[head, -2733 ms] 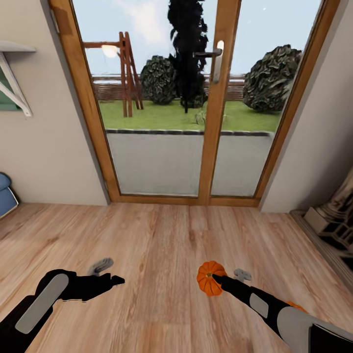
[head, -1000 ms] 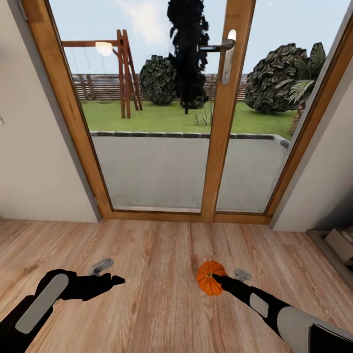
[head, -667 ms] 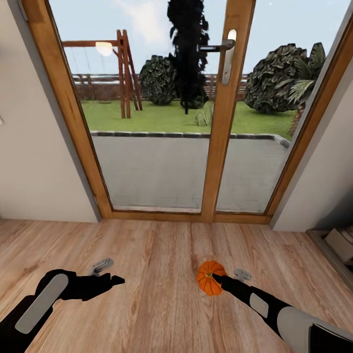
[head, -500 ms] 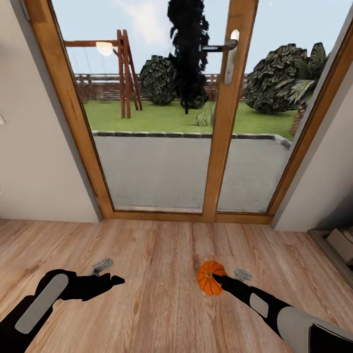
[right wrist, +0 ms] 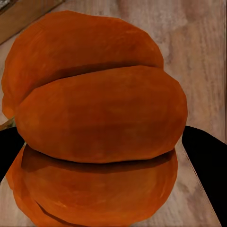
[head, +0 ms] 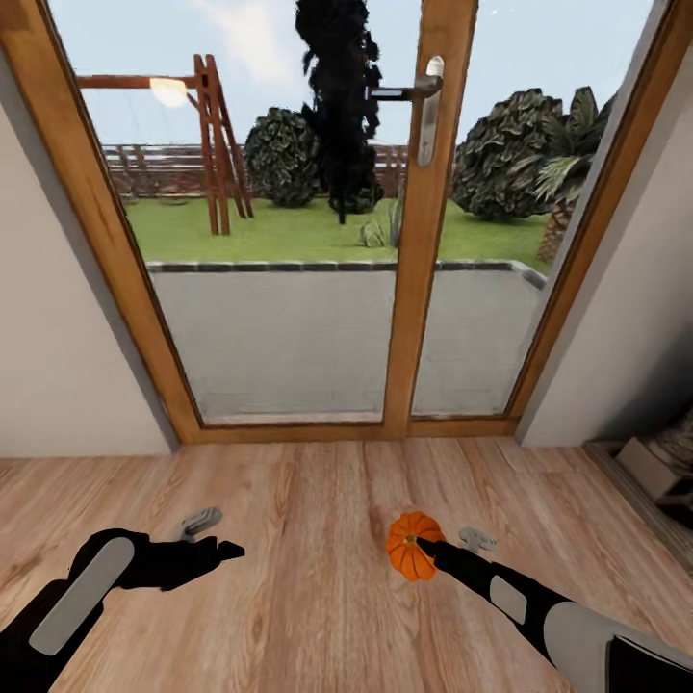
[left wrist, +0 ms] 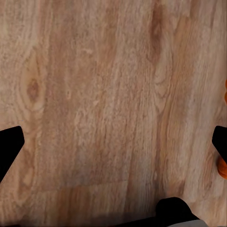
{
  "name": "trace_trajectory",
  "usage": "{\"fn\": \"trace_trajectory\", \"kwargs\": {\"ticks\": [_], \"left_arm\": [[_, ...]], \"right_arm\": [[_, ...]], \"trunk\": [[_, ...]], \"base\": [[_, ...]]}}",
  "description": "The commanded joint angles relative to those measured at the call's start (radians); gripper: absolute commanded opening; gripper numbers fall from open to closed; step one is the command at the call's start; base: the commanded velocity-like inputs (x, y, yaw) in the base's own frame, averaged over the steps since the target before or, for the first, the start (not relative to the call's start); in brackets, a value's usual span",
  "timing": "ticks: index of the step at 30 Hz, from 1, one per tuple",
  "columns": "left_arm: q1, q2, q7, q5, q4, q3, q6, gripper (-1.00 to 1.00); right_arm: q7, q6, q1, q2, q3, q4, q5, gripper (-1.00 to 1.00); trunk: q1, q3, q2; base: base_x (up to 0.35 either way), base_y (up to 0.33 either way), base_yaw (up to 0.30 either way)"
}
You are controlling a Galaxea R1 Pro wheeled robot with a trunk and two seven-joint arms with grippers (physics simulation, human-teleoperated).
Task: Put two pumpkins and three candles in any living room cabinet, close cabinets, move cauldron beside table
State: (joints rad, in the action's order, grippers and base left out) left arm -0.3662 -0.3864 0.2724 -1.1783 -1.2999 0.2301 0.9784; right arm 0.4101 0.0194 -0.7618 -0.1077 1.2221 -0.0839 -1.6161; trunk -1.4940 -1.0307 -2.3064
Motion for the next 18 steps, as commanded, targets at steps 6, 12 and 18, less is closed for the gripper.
{"fn": "trace_trajectory", "kwargs": {"ticks": [6,12,18], "left_arm": [[0.000,0.000,0.011,-0.011,-0.001,0.002,0.000,1.00],[0.000,0.000,0.010,-0.010,-0.001,0.002,0.000,1.00],[0.000,0.004,0.010,0.014,-0.001,0.002,0.000,1.00]], "right_arm": [[0.003,0.002,-0.001,0.000,0.007,0.000,-0.008,-1.00],[0.003,0.002,-0.001,0.000,0.007,0.000,-0.008,-1.00],[0.003,0.002,-0.001,0.000,0.007,0.000,-0.008,-1.00]], "trunk": [[0.000,-0.001,0.000],[0.000,-0.001,0.000],[0.000,-0.001,0.000]], "base": [[0.112,0.037,-0.278],[0.012,0.002,-0.279],[0.001,0.000,-0.279]]}}
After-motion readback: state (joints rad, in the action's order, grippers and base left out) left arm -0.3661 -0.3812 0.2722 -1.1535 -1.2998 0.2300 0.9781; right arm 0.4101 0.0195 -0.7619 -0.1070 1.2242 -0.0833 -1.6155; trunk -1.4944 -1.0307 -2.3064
